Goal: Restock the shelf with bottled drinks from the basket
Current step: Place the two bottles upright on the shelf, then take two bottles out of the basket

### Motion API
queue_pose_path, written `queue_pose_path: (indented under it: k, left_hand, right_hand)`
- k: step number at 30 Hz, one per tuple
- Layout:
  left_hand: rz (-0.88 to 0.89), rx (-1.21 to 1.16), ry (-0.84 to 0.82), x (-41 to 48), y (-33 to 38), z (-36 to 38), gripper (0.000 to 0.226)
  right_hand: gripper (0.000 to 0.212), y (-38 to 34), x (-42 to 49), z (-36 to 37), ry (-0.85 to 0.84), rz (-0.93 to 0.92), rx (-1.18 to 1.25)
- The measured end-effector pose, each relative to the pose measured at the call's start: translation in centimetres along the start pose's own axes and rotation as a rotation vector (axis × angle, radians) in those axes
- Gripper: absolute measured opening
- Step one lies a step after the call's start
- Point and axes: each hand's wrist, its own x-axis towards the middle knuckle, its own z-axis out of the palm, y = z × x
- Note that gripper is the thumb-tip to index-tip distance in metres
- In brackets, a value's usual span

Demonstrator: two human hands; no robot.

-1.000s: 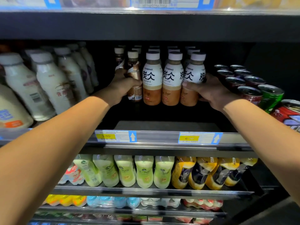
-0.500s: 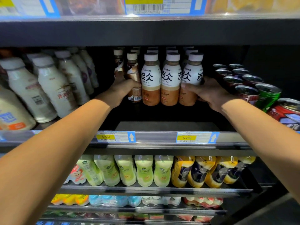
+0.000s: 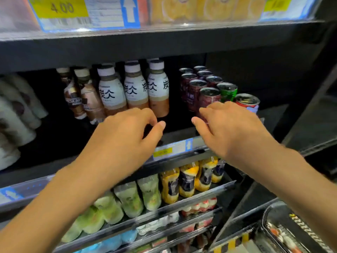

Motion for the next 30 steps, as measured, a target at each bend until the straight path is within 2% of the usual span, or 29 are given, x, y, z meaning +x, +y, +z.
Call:
queue_pose_path:
  k: [3, 6, 12, 16, 18, 20, 23, 26, 28, 30]
  left_hand:
    - [0.246, 0.193, 0.024, 0.0, 4.7, 1.8, 0.049]
    - [0.422, 0.185, -0.047, -0.1, 9.7, 4.9, 0.049]
    - [0.757, -0.018, -0.027, -1.7, 21.4, 15.0, 0.034]
    - [1.052, 0.068, -0.122, -2.7, 29.3, 22.1, 0.042]
    - [1.100, 0.073, -0.229, -2.7, 33.4, 24.7, 0.020]
    - [1.085, 0.159, -0.430, -2.4, 37.7, 28.3, 0.015]
    - [1.065, 0.192, -0.555, -1.8, 43.9, 34.8, 0.020]
    - [0.927, 0.175, -0.712, -0.9, 49.0, 43.0, 0.042]
    - [0.851, 0.129, -0.768, 0.0, 51.5, 47.6, 0.046]
    - [0.802, 0.172, -0.963, 0.9, 53.9, 51.6, 0.047]
  right_hand:
    - [0.045, 2.1, -4.9, 0.1, 0.059, 0.098, -0.176]
    - [0.034, 5.2, -10.0, 0.7, 0.060, 0.261, -0.265]
    - [0.043, 12.8, -20.4, 1.5, -0.267, 0.646, -0.286]
    - [0.025, 17.8, -26.0, 2.5, -0.399, 0.820, -0.270]
    - [0.023, 21.0, -27.8, 4.0, -0.445, 0.906, -0.225]
    - [0.022, 24.9, -29.5, 6.2, -0.452, 0.989, -0.183]
    - [0.028, 32.0, -32.4, 10.2, -0.521, 1.095, -0.118]
    - [0.038, 39.7, -34.8, 14.1, -0.642, 1.183, -0.004]
    - [0.043, 44.4, -35.9, 16.7, -0.729, 1.217, 0.066]
    - [0.047, 48.6, -36.6, 19.2, -0.773, 1.224, 0.120]
